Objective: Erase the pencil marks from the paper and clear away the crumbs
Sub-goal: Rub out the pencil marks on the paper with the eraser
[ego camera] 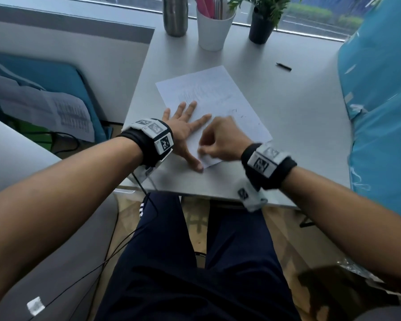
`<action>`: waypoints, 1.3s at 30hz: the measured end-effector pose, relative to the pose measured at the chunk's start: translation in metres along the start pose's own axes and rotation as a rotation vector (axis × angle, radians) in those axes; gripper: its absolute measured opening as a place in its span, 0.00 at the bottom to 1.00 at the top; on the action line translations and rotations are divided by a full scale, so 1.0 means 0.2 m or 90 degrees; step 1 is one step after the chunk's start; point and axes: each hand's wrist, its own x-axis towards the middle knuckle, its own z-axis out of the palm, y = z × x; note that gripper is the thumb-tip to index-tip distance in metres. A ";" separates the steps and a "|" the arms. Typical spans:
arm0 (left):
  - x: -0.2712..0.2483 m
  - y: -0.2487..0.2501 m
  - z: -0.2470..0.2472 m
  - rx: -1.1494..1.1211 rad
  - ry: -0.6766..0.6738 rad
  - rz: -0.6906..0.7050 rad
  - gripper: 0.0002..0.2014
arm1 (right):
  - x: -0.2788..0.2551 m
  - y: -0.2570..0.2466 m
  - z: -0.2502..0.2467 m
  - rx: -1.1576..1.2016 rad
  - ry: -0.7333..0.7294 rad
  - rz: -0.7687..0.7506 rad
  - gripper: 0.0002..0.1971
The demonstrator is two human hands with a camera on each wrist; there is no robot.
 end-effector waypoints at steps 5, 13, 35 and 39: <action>0.00 0.00 0.00 -0.008 -0.004 0.004 0.76 | 0.12 0.14 -0.11 0.019 0.086 0.095 0.06; 0.02 -0.01 0.01 0.003 0.001 0.012 0.76 | 0.12 0.11 -0.11 0.010 0.048 0.075 0.06; 0.01 -0.01 0.00 0.005 0.003 0.005 0.76 | 0.07 0.03 -0.02 0.007 0.052 0.045 0.06; 0.01 -0.01 0.01 0.007 0.000 0.007 0.75 | 0.10 0.09 -0.07 0.000 0.043 0.068 0.07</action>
